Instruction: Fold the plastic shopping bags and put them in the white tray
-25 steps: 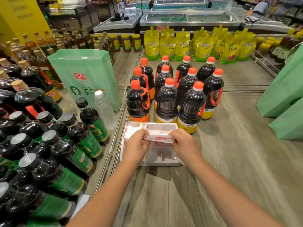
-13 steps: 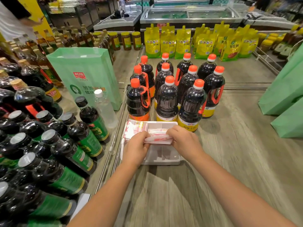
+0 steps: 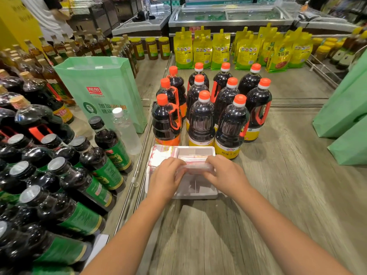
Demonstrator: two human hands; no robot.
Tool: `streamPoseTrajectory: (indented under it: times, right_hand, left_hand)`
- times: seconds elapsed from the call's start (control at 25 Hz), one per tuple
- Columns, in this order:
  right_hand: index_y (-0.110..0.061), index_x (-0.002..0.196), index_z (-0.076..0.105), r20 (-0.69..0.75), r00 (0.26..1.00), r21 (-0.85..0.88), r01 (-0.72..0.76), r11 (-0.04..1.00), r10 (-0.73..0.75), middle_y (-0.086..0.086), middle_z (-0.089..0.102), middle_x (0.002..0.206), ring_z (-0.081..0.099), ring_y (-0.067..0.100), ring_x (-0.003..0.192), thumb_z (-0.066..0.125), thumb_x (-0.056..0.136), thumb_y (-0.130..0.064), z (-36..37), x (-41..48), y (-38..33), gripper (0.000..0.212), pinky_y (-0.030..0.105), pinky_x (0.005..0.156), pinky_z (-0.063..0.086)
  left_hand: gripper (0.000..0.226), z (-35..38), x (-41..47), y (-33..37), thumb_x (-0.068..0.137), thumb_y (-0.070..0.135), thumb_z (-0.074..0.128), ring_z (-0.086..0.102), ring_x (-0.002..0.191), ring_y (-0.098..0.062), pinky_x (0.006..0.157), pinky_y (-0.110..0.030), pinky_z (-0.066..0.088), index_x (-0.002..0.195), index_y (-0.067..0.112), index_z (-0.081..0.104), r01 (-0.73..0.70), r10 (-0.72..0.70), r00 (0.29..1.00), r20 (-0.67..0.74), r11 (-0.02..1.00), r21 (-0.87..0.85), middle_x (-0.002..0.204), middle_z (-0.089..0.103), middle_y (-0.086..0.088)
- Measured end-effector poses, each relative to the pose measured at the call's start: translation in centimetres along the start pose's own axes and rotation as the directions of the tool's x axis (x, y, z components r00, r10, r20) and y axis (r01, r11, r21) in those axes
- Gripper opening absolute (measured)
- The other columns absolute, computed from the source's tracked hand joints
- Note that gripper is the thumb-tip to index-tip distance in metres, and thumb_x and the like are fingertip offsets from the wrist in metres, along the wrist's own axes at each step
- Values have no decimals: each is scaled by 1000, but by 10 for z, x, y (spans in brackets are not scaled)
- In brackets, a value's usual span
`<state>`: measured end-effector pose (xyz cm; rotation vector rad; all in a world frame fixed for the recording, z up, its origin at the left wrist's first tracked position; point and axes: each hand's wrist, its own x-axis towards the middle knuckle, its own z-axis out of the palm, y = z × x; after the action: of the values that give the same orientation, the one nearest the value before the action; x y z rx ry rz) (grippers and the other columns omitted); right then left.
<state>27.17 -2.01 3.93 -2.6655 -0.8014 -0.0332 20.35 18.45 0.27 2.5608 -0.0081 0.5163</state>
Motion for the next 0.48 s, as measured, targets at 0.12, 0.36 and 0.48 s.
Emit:
streamPoseTrajectory:
  times: [0.12, 0.36, 0.48]
  right_hand:
    - [-18, 102, 63, -46, 999, 1, -12, 1000, 12, -3, 56, 101, 59, 23, 88, 61, 93, -32, 8, -6, 2, 16, 35, 61, 48]
    - [-23, 112, 67, 27, 998, -32, -64, 997, 64, -4, 60, 111, 61, 24, 100, 55, 93, -23, 16, -2, 6, 23, 33, 70, 50]
    - [-28, 111, 65, 40, 996, 28, -83, 996, 82, -7, 60, 104, 60, 20, 98, 53, 94, -30, 15, -8, 10, 20, 36, 71, 52]
  left_hand:
    - [10, 2, 3, 2, 90, 28, 70, 56, 88, -18, 68, -34, 47, 95, 19, 67, 5, -5, 1000, -2, 999, 42, 90, 62, 6]
    - [8, 2, 5, 7, 86, 20, 72, 56, 85, -25, 66, -38, 47, 89, 16, 66, 7, -15, 998, 57, 991, 136, 86, 64, 1]
    - [10, -1, 5, 11, 89, 23, 69, 55, 91, -23, 70, -37, 46, 96, 16, 66, 40, -52, 995, 86, 990, 136, 92, 63, 2]
